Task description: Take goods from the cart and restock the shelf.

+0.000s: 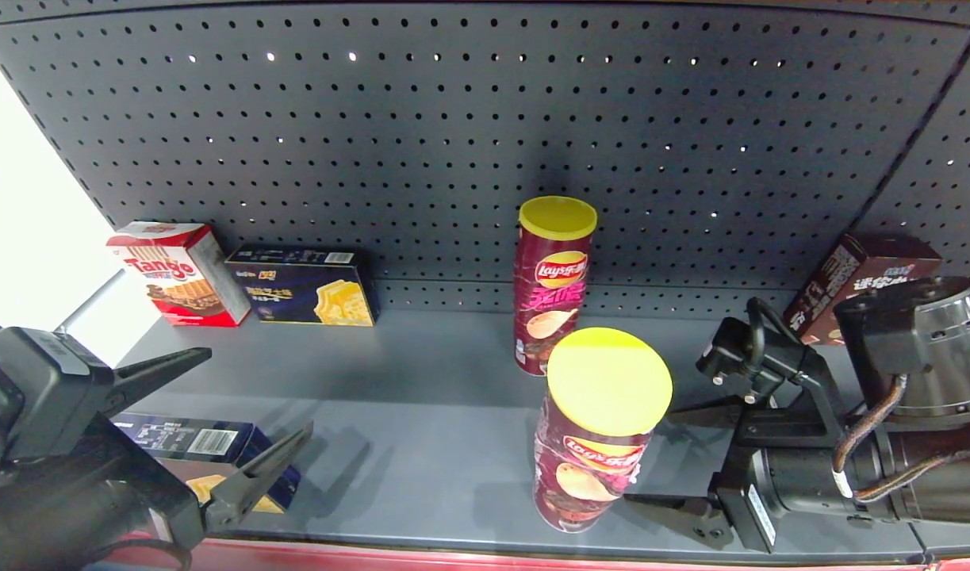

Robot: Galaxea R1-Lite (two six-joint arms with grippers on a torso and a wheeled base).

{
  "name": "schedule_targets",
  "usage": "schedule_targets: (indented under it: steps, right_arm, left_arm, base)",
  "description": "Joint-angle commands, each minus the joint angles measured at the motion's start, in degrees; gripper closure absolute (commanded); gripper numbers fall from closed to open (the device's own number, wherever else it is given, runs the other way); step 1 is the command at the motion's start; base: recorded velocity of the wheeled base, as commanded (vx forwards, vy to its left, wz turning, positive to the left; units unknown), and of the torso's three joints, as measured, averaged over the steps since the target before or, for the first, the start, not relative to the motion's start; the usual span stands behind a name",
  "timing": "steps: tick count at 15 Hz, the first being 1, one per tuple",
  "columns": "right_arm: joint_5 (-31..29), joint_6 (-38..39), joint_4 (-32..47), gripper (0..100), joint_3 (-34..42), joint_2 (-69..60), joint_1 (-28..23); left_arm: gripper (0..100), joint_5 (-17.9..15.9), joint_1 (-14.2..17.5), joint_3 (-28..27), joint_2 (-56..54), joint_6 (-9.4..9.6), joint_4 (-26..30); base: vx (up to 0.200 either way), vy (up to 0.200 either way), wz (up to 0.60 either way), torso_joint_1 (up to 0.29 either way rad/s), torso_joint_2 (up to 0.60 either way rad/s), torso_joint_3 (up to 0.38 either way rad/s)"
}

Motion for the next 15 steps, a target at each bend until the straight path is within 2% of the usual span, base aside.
schedule_targets:
  steps: [1,15]
  right_arm:
    - [0.06,0.07,0.09,0,0.58,-1.33,-0.39]
    - [0.06,-0.02,-0.09,0,-1.18,1.66,-0.57]
  left_arm:
    - [0,0.11,0.00,0.04,-0.11,-0.01,-0.05]
    - [0,0.11,0.09,0.13,-0.20,-0.01,-0.05]
  base:
    - [0.000,0.000,0.00,0.000,0.00,0.000]
    - [0.000,0.000,0.00,0.000,0.00,0.000]
